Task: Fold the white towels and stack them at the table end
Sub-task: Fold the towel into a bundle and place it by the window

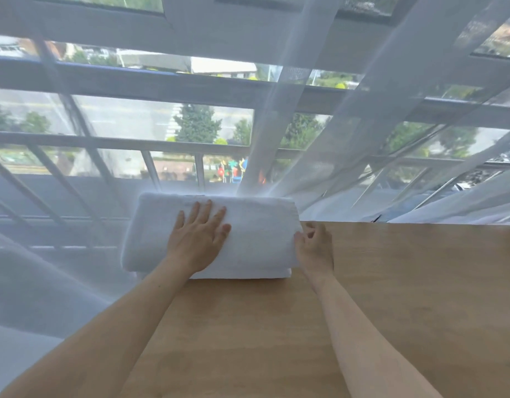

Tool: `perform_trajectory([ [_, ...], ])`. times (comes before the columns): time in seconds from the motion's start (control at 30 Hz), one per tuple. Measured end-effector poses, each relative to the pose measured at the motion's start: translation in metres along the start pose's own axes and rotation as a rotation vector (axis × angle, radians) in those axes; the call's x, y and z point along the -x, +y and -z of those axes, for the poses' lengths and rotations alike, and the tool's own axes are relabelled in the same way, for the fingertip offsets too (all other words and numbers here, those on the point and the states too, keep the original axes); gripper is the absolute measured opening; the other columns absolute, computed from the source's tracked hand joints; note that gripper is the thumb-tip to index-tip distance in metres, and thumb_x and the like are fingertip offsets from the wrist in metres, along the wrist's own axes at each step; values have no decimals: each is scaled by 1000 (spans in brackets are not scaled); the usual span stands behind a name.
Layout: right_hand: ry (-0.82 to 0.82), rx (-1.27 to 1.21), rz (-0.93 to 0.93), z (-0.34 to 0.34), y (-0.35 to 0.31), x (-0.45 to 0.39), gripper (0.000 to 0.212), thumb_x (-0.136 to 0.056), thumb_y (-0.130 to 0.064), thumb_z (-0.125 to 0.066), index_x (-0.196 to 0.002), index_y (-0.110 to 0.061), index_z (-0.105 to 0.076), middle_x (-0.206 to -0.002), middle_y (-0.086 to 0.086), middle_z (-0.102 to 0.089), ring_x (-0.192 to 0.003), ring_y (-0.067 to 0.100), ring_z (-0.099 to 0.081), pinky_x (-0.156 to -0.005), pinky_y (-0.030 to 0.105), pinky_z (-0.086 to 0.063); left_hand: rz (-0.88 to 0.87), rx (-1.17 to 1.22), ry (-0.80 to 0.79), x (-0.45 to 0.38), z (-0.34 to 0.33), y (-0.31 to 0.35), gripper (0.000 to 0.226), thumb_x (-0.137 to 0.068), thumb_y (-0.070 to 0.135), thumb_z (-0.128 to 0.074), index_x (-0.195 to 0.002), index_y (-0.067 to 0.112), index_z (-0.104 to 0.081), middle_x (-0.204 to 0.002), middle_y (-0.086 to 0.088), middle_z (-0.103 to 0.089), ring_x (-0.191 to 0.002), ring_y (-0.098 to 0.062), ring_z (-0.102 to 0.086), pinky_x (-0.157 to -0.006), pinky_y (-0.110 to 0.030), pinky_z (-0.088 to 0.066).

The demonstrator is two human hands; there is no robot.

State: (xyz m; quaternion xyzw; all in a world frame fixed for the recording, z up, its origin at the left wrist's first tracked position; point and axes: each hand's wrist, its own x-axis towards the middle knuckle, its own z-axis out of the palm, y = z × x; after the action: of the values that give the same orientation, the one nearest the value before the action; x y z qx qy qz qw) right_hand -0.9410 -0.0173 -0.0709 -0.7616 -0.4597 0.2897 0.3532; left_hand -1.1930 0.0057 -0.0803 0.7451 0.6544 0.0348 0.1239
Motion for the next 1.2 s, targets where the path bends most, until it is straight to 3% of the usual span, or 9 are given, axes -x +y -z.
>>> perform_trajectory([
  [0.07, -40, 250, 260, -7, -8, 3, 45, -98, -27, -50, -143, -21, -46, -146, 3, -45, -136, 22, -41, -110, 40, -33, -20, -28, 27, 2, -6, 13, 70, -95, 63, -2, -160, 38, -13, -170, 1, -1, -156, -20, 1, -125, -47, -1],
  [0.13, -222, 489, 445, -15, -14, 7, 50, -103, -38, -40, -152, -34, -33, -162, -4, -25, -150, 16, -18, -118, 39, -15, 1, -57, 50, 2, -10, 15, 71, -94, 63, -1, -160, 39, -12, -170, 2, -2, -156, -19, -1, -125, -46, -3],
  [0.2, -408, 633, 445, -20, -11, 10, 53, -105, -48, -27, -156, -43, -16, -167, -12, -5, -154, 12, 1, -123, 41, -2, -4, -72, 38, 2, -11, 11, 70, -94, 64, -2, -160, 40, -11, -170, 3, -2, -156, -18, -2, -125, -45, -4],
  [0.3, -453, 696, 358, -20, -6, 12, 58, -104, -55, -19, -158, -42, -1, -167, -14, 9, -153, 11, 14, -123, 45, 7, -5, -66, 5, 3, -9, 9, 70, -94, 66, -2, -159, 41, -8, -170, 4, 2, -156, -17, 1, -125, -44, -2],
  [0.47, -379, 713, 461, -5, -10, 28, 62, -105, -54, -20, -159, -36, 4, -168, -11, 8, -153, 15, 15, -120, 43, 19, 58, -98, -117, 9, 7, 35, 74, -98, 67, -7, -161, 29, -4, -169, -2, 5, -156, -24, 5, -125, -49, 0],
  [0.67, -378, 635, 393, 64, -1, 34, 61, -105, -53, -23, -159, -37, 0, -168, -9, 0, -154, 14, 4, -122, 45, 13, -63, -86, -47, 35, 26, 111, 73, -100, 66, -15, -146, 18, -45, -160, -7, -34, -150, -24, -23, -119, -42, -19],
  [0.77, -305, 628, 362, 117, 18, 35, 60, -105, -51, -25, -159, -33, -6, -168, -7, -9, -154, 16, -1, -122, 48, 12, -130, -83, -16, 51, 22, 162, 69, -101, 65, -19, -142, 20, -50, -153, -4, -43, -147, -21, -29, -116, -38, -20],
  [0.93, -212, 615, 285, 226, 85, 50, 53, -105, -51, -27, -153, -30, -24, -164, -5, -22, -153, 20, -11, -119, 53, 9, -243, -130, 4, 87, 1, 273, 72, -97, 68, -14, -136, 24, -54, -151, -2, -47, -141, -20, -38, -112, -38, -25],
  [1.2, -165, 591, 156, 372, 229, 82, 60, -103, -55, -29, -158, -37, -11, -168, -7, -11, -154, 19, -5, -118, 54, 9, -371, -218, -107, 158, -70, 446, 69, -99, 67, -15, -143, 27, -48, -157, -3, -40, -146, -22, -32, -115, -40, -25],
])
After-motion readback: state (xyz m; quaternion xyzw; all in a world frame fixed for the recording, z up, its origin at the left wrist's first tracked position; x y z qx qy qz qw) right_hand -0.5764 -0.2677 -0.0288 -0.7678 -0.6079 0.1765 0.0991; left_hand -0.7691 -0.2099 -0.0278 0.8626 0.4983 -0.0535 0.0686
